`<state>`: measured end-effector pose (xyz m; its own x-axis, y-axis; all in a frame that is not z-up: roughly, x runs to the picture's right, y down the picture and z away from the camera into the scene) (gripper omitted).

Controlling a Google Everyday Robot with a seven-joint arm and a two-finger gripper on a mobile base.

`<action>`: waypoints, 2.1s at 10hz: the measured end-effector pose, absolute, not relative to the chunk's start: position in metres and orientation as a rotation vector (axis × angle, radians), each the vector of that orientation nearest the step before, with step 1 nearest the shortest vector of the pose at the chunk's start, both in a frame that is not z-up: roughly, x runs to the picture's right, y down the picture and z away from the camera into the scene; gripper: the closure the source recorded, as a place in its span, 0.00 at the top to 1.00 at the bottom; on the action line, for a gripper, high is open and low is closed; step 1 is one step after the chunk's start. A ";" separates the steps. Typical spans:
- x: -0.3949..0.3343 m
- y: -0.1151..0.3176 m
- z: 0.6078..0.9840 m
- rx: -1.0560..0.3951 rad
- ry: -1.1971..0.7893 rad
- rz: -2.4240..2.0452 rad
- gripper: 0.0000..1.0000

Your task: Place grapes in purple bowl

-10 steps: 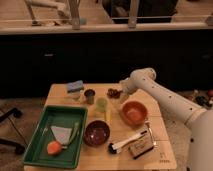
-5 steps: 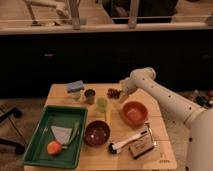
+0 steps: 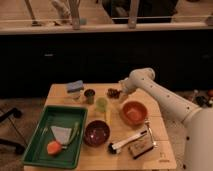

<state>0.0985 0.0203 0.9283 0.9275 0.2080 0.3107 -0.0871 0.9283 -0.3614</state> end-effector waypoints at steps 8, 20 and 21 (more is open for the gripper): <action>0.106 0.019 0.956 -0.438 -0.342 0.160 0.80; 0.091 0.032 0.988 -0.506 -0.361 0.142 0.36; 0.093 0.031 0.987 -0.500 -0.364 0.143 0.24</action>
<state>0.0932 0.0314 0.9868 0.9260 0.2218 0.3054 -0.0457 0.8691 -0.4926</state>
